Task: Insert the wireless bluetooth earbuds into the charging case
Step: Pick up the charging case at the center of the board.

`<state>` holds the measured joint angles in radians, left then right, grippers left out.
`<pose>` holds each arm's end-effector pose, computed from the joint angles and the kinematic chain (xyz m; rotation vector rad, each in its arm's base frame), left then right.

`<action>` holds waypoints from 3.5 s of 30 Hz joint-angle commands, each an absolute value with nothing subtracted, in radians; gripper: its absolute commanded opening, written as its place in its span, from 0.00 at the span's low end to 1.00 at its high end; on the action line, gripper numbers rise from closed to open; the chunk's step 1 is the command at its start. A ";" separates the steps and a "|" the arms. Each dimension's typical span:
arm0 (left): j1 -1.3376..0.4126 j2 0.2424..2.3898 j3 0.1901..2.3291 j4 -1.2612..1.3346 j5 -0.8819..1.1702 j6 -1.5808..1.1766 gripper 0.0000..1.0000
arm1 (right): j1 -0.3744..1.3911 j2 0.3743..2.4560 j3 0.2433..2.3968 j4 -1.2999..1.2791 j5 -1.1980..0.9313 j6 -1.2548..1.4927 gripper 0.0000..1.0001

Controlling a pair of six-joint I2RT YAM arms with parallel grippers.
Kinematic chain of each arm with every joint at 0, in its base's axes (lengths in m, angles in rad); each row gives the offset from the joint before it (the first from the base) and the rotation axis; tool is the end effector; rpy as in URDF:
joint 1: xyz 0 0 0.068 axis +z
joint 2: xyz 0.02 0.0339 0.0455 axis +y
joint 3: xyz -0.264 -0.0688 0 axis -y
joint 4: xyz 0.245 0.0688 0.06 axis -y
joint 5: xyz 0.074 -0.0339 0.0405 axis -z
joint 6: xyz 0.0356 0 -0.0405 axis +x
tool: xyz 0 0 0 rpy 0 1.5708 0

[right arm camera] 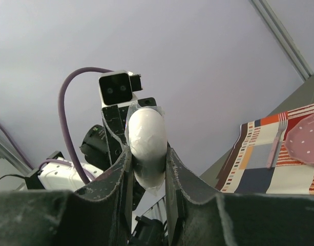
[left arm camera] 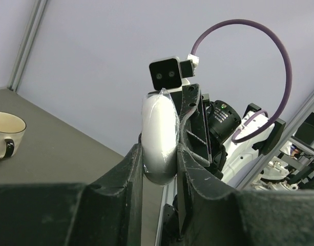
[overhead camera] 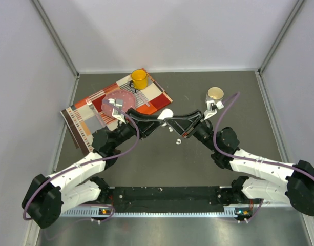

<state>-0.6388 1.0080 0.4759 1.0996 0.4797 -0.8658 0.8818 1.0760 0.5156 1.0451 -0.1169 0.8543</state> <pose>0.1586 -0.1382 0.3209 0.3656 1.1574 -1.5791 0.1435 0.1808 0.3174 -0.1364 1.2301 1.6039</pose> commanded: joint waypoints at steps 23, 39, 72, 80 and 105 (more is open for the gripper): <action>-0.644 0.785 0.640 0.361 0.469 -0.318 0.00 | 0.893 0.908 0.907 -0.025 0.114 0.821 0.93; -0.646 0.779 0.715 0.212 0.465 -0.166 0.00 | 0.894 1.023 0.894 -0.008 0.009 1.190 0.81; -0.649 0.848 0.756 0.163 0.517 -0.110 0.00 | 0.894 1.063 0.871 0.029 0.011 1.281 0.13; -0.649 0.856 0.749 0.192 0.477 -0.161 0.17 | 0.894 1.065 0.862 0.048 0.005 1.295 0.00; -0.649 0.713 0.241 1.058 0.348 -0.310 0.67 | 0.893 1.005 0.784 0.176 0.028 1.396 0.00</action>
